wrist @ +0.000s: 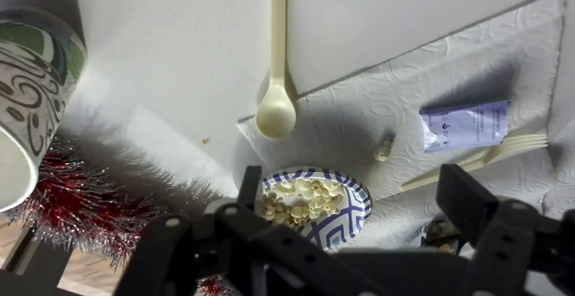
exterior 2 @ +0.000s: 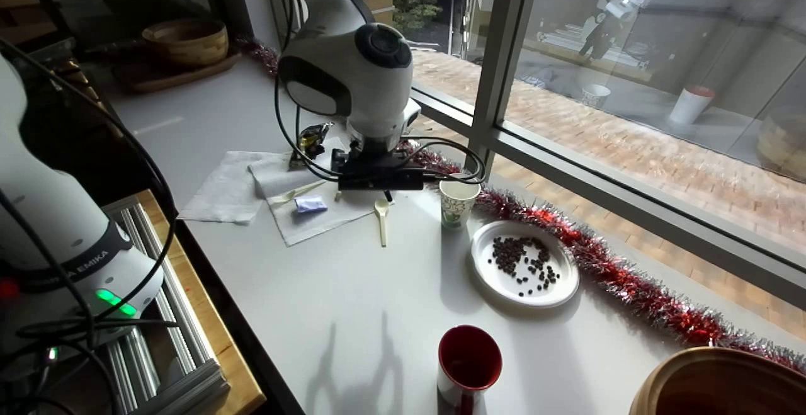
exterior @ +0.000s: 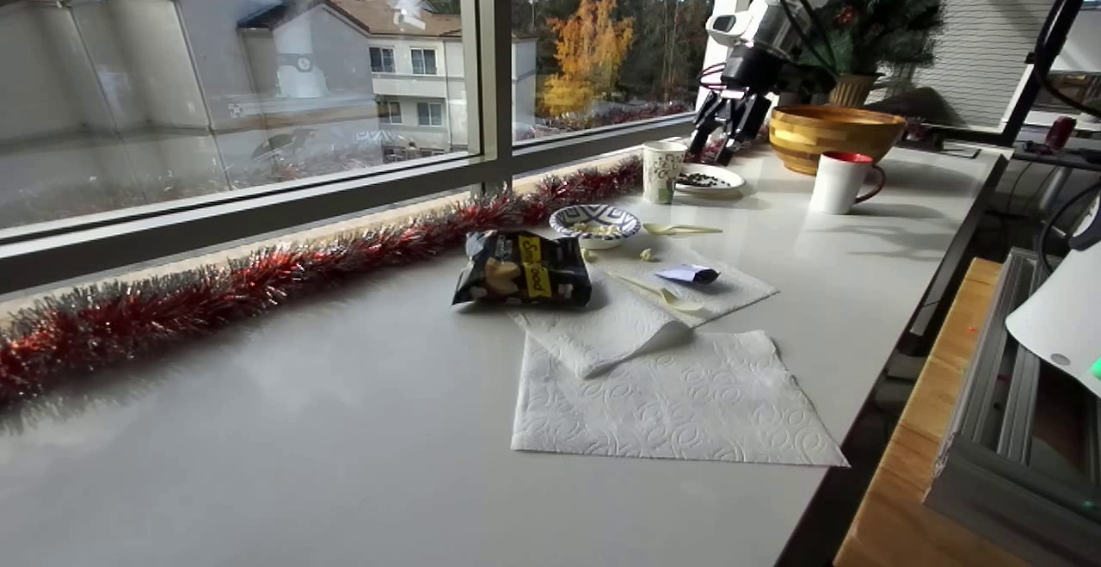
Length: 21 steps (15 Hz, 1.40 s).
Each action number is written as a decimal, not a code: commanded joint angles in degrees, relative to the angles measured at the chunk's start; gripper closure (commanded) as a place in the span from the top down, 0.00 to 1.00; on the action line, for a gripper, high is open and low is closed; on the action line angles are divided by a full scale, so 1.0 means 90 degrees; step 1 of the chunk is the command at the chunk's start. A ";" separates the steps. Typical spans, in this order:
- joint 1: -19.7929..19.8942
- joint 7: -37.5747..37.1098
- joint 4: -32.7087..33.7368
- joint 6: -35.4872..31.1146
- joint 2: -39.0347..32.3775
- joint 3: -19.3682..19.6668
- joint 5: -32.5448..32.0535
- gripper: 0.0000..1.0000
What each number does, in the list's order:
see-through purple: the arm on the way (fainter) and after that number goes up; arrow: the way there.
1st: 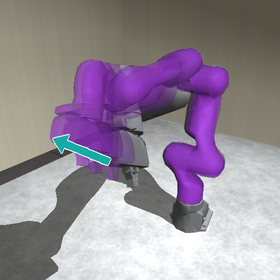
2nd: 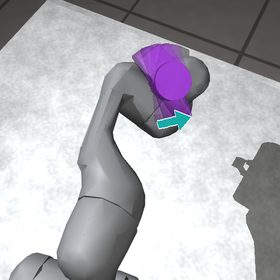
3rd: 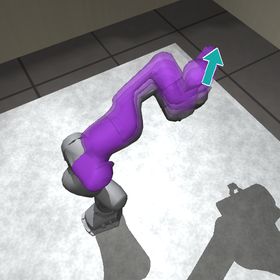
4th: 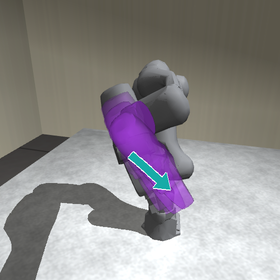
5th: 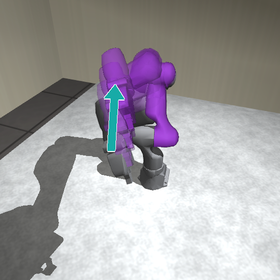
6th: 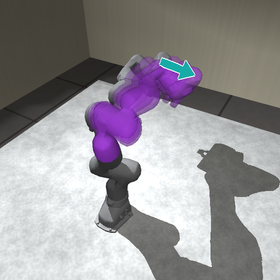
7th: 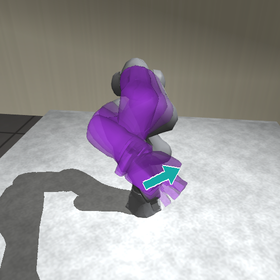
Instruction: Use the spoon to move the contents on the plate to the cup
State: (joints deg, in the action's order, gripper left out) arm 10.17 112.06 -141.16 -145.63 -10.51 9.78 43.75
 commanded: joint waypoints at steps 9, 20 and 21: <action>0.0864 0.1769 0.0824 -0.0100 -0.1410 -0.0555 0.1342 1.00; 0.0904 0.2769 0.1239 -0.0108 -0.2189 -0.0826 0.2310 1.00; 0.0910 0.2817 0.1267 -0.0099 -0.2226 -0.0812 0.2374 1.00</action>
State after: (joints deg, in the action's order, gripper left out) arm 17.59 134.12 -131.30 -146.02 -28.84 2.80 61.95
